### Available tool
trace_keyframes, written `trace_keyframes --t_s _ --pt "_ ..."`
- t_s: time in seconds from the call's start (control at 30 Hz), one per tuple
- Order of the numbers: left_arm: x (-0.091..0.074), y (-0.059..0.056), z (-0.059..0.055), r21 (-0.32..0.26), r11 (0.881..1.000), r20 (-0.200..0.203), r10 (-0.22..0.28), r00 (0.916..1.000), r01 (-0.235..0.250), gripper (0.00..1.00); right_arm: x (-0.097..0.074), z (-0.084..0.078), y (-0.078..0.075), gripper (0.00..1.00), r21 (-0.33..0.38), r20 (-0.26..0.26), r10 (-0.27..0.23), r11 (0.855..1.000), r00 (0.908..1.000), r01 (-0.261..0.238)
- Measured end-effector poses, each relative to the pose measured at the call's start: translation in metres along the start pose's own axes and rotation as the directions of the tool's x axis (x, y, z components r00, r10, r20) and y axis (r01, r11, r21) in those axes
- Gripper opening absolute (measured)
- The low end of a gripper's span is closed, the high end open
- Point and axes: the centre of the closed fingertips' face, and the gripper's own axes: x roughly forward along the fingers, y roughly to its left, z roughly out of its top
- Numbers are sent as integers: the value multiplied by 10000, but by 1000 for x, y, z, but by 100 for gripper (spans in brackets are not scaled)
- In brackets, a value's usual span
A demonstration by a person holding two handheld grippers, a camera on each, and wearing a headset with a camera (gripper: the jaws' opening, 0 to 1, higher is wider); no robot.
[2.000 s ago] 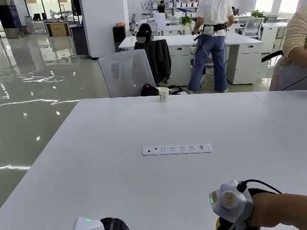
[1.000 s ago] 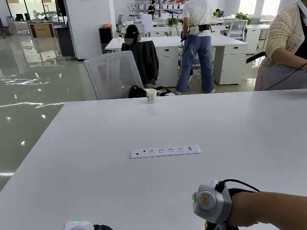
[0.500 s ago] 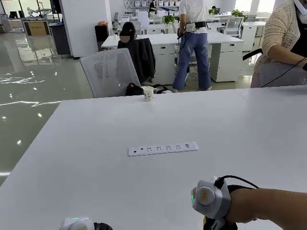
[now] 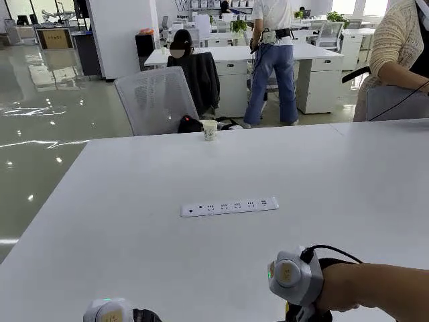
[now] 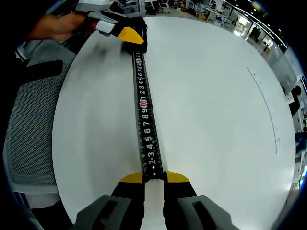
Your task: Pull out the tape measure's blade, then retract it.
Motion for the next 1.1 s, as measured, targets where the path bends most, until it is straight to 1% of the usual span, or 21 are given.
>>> trace_keyframes --t_s 0.17,0.37,0.87,1.1 --pt "0 0 0 1 10000 -3 -7 10000 7 62 0 1 1 11 -42 -31 -17 10000 10000 17" --pt "0 0 0 22 10000 -6 -7 10000 7 62 0 2 1 11 67 54 -62 10000 10000 61" --pt "0 0 -1 26 10000 -158 -16 9999 17 62 0 3 2 11 50 -21 -106 9999 9999 106" --pt "0 0 -2 28 10000 -237 -19 9997 20 62 0 4 2 11 156 57 -112 9998 9999 112"
